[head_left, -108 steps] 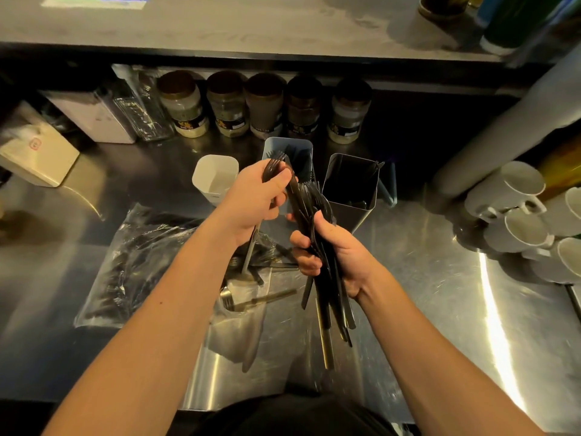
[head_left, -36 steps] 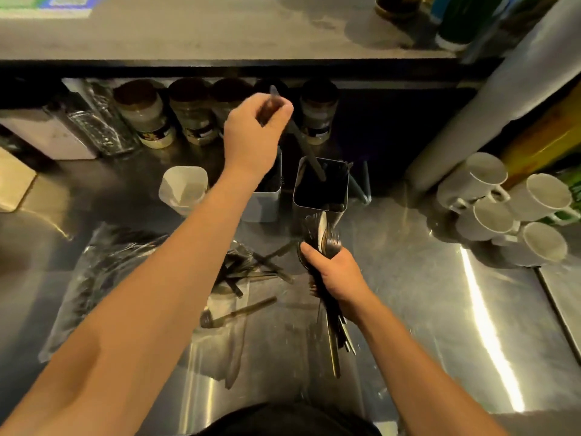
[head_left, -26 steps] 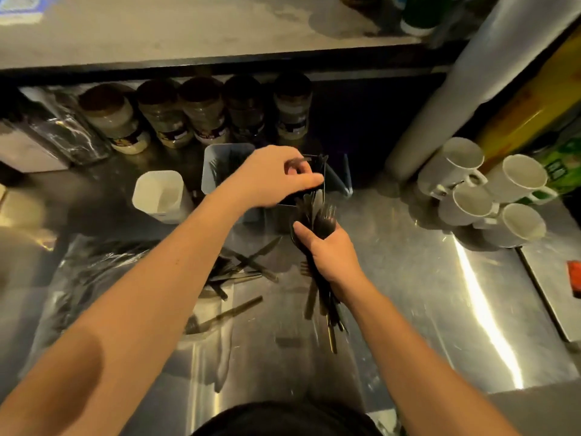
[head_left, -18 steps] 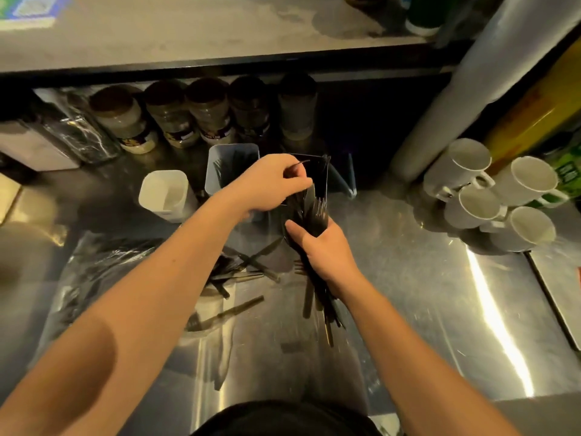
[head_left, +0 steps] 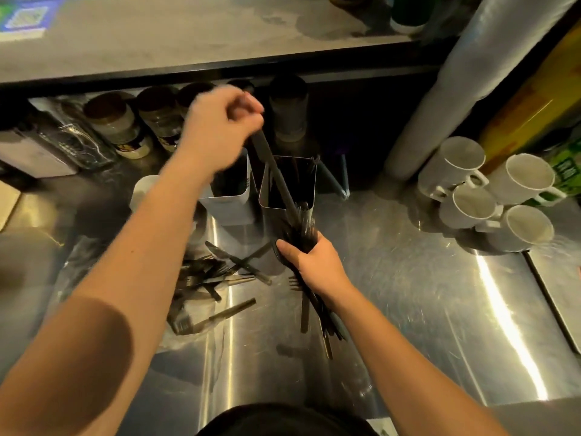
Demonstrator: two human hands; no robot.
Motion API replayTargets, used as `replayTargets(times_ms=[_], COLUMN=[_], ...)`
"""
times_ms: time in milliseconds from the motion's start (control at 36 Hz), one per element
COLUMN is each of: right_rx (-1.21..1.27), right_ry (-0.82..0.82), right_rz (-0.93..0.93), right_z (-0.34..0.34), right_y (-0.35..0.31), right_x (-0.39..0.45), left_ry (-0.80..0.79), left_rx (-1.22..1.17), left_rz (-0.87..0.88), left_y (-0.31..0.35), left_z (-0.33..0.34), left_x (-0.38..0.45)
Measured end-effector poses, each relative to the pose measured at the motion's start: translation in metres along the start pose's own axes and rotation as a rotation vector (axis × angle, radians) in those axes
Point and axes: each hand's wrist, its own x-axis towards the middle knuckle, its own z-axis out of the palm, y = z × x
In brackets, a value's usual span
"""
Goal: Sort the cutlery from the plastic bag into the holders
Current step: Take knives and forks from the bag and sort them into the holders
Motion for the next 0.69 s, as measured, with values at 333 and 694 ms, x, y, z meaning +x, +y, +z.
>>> replayTargets(times_ms=[333, 694], right_rx=[-0.032, -0.33], right_ry=[0.056, 0.177], right_rz=[0.003, -0.167], right_z=[-0.01, 0.007], right_y=[-0.002, -0.016], right_x=[0.006, 0.006], left_ry=[-0.074, -0.376], left_rx=[0.293, 0.209], left_rz=[0.065, 0.01], left_y=[-0.017, -0.006], left_z=[0.021, 0.06], left_x=[0.01, -0.089])
